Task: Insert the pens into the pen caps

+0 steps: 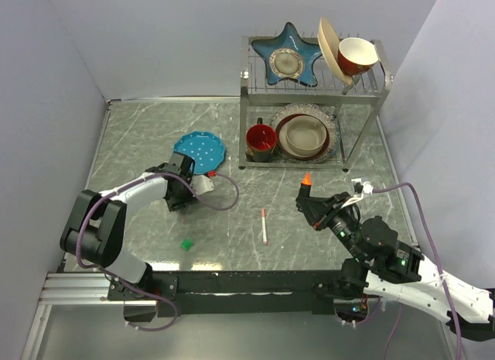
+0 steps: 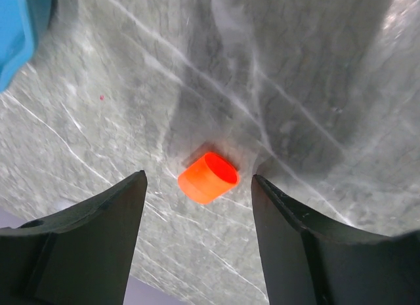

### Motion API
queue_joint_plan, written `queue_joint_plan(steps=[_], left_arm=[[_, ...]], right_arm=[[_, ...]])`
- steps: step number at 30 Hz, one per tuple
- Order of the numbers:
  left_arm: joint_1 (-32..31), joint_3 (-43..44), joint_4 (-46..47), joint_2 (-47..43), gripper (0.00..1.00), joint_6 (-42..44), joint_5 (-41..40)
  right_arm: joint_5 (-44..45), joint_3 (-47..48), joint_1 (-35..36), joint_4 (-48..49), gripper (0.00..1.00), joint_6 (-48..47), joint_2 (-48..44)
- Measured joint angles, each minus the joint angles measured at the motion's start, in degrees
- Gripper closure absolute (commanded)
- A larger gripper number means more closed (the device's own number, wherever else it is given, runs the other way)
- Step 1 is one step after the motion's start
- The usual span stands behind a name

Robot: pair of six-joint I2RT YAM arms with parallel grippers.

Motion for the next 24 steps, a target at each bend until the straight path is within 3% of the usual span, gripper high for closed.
queue_joint_plan(steps=[11, 20, 24], left_arm=[[2.58, 1.99, 0.11, 2.86, 0.32, 1.75, 0.11], [2.78, 2.47, 0.57, 3.56, 0.46, 0.57, 0.63], [2.78, 2.47, -0.07, 3.54, 0.57, -1.49, 1.07]], right_arm=[[0.02, 0.07, 0.00, -0.02, 1.00, -0.15, 0.42], [-0.02, 0.07, 0.00, -0.02, 1.00, -0.13, -0.81], [-0.39, 0.09, 0.00, -0.02, 1.00, -0.13, -1.33]])
